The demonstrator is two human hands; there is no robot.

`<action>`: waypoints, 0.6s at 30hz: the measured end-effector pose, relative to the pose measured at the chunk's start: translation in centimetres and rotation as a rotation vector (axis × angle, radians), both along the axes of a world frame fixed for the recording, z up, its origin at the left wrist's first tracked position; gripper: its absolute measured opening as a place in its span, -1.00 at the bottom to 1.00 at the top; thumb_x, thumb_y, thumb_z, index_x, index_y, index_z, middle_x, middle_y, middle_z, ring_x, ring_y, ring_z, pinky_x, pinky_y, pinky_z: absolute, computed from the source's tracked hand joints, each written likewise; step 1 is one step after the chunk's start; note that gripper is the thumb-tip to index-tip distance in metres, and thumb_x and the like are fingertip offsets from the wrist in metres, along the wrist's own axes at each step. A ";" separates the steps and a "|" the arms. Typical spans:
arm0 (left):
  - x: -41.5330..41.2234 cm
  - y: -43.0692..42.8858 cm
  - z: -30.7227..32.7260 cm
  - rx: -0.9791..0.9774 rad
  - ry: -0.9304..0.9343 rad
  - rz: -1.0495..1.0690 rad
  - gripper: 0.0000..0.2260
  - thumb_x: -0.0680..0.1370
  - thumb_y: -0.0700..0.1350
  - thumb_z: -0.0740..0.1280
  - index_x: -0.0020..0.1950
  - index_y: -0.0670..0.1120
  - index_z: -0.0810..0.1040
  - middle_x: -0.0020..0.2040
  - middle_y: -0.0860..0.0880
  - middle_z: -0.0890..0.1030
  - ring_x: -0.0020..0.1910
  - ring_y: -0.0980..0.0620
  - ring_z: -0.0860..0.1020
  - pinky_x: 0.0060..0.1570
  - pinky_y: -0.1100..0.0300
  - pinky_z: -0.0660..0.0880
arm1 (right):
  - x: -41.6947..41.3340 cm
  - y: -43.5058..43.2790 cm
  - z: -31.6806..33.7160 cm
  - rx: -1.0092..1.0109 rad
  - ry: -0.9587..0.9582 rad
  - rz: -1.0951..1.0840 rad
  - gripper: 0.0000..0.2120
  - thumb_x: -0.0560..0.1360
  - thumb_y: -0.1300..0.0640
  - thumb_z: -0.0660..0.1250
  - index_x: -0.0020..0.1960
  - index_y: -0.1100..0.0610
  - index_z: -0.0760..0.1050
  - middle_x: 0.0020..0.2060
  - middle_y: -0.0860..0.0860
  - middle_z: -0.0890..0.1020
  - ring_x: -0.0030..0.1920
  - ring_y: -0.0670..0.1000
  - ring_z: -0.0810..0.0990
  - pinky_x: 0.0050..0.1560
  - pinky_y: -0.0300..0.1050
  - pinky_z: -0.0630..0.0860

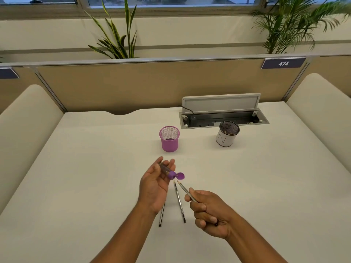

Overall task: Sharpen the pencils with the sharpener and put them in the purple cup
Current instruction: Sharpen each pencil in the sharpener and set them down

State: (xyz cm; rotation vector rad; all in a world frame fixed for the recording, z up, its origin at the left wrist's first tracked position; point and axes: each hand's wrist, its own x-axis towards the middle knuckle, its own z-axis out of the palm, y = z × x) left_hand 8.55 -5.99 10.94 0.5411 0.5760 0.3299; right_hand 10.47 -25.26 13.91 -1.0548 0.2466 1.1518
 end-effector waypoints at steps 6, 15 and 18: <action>0.2 2.7 -1.0 0.001 0.035 0.108 -0.78 0.74 -0.23 0.16 0.30 -0.24 0.52 0.26 -0.33 0.60 0.09 -0.20 0.75 -0.03 0.03 0.71 | 0.0 -1.2 -0.9 -0.073 -0.109 -0.013 -0.66 0.67 -0.03 0.26 0.12 0.26 0.54 -0.43 0.05 0.40 -0.62 -0.05 0.22 -0.45 -0.08 0.54; -1.0 3.1 -3.1 0.115 0.179 0.116 -0.79 0.71 -0.21 0.26 0.32 -0.18 0.56 0.35 -0.26 0.61 0.11 -0.17 0.62 0.18 0.03 0.53 | 2.4 -2.5 -3.5 -0.463 -0.427 -0.217 -0.84 0.64 0.24 0.24 0.07 0.27 0.58 -0.05 0.25 0.65 -0.22 0.23 0.74 -0.14 0.11 0.72; -1.2 3.4 -3.5 0.102 0.186 0.140 -0.74 0.70 -0.22 0.27 0.39 -0.22 0.51 0.35 -0.28 0.60 0.25 -0.18 0.62 0.18 0.07 0.53 | 3.4 -2.7 -4.9 -0.599 -0.523 -0.280 -0.90 0.59 0.24 0.33 -0.05 0.24 0.61 -0.07 0.17 0.67 -0.18 0.17 0.77 -0.12 0.15 0.73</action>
